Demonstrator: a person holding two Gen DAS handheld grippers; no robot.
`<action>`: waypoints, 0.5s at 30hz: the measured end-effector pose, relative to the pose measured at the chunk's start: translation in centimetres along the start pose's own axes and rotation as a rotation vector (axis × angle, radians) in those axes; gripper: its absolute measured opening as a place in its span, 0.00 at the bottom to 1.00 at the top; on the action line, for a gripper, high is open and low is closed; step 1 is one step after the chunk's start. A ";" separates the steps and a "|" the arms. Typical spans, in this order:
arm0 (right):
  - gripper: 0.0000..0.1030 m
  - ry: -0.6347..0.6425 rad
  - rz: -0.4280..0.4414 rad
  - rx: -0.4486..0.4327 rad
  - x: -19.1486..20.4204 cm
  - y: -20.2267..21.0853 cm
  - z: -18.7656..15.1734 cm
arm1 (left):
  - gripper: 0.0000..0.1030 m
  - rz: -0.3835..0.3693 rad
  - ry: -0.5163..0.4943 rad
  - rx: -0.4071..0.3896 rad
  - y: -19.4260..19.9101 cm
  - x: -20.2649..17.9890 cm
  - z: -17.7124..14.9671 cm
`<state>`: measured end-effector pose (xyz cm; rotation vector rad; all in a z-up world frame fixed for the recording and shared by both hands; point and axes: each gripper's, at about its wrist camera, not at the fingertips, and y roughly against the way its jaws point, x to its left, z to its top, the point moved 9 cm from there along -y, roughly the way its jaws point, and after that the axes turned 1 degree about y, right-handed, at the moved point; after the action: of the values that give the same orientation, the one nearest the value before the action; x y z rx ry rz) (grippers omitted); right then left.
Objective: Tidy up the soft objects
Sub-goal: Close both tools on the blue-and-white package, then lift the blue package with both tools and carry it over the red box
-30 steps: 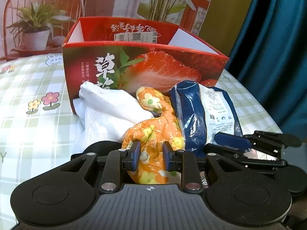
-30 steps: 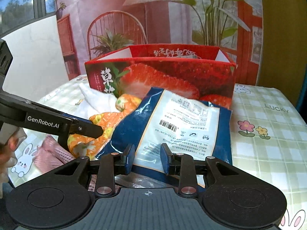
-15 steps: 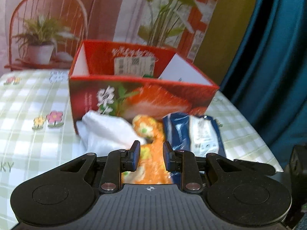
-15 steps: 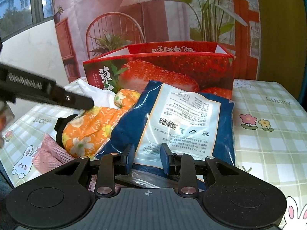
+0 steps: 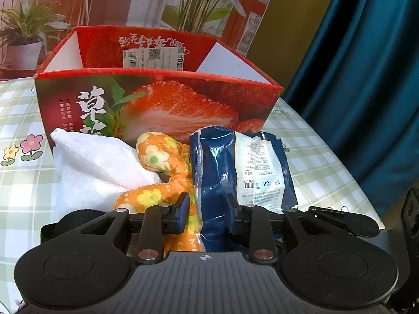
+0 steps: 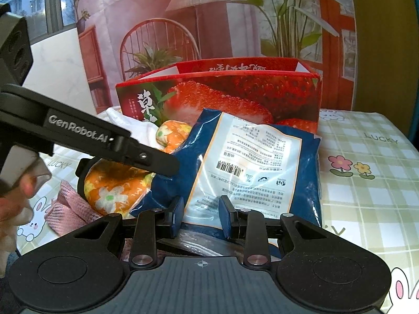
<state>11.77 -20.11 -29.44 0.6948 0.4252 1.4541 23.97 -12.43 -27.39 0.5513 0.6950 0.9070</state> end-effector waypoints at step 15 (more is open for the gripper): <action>0.27 -0.074 -0.024 -0.004 -2.2 1.6 0.9 | 0.13 0.005 -0.010 -0.048 0.0 0.5 -0.7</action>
<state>10.98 -22.45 -28.04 0.7361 0.3723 1.4013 23.67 -11.85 -28.01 0.5154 0.6614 0.9224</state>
